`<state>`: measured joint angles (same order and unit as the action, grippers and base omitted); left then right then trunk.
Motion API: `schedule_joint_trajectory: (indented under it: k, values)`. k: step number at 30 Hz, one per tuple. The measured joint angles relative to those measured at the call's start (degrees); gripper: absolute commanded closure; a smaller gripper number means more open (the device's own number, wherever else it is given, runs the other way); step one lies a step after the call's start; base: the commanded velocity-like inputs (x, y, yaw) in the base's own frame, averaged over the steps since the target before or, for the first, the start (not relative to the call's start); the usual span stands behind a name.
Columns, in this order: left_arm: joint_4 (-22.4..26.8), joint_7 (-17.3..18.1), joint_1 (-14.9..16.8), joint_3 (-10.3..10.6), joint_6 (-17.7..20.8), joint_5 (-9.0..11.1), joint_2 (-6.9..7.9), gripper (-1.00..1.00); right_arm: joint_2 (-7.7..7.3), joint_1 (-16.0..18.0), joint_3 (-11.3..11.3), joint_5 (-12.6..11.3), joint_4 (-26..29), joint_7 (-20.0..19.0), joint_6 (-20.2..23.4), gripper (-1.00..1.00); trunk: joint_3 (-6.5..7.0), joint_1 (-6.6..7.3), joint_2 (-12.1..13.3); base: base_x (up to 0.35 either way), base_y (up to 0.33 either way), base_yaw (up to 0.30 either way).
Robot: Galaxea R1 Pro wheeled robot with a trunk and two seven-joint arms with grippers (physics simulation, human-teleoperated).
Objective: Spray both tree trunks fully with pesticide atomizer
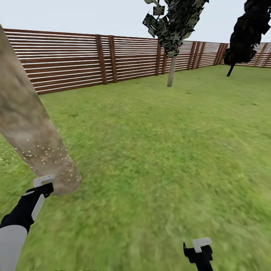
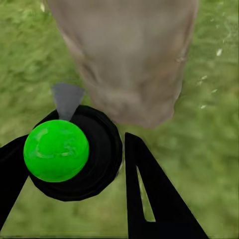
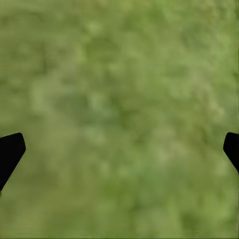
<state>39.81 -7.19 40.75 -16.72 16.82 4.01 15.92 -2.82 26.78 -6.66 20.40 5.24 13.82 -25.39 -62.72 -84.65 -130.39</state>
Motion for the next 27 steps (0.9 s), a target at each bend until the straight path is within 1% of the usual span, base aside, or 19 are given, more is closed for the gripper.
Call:
schedule_joint_trajectory:
  k: [8,10,14,27]
  values:
    - [-0.16,-0.14,0.01,-0.10,0.03,0.08,-0.12,1.00,-0.01,-0.01,-0.01,0.00,0.01,-0.01,0.01,-1.00,0.00,0.00,0.00,0.013,-0.026,0.277]
    - [-0.17,-0.15,0.01,-0.10,0.02,0.07,-0.17,1.00,0.00,-0.01,0.00,0.00,0.01,-0.01,0.01,-1.00,0.00,0.00,0.00,0.000,-0.092,0.156]
    - [-0.13,-0.14,0.02,-0.09,-0.01,0.07,-0.43,1.00,-0.08,-0.01,0.00,0.00,0.02,0.01,-0.01,-1.00,0.00,0.00,0.00,0.000,-0.245,0.021]
    - [-0.15,-0.21,0.02,-0.09,-0.19,0.07,-0.56,1.00,-0.07,-0.01,0.00,-0.01,0.02,0.01,-0.01,-1.00,0.00,0.00,0.00,0.000,-0.269,0.000]
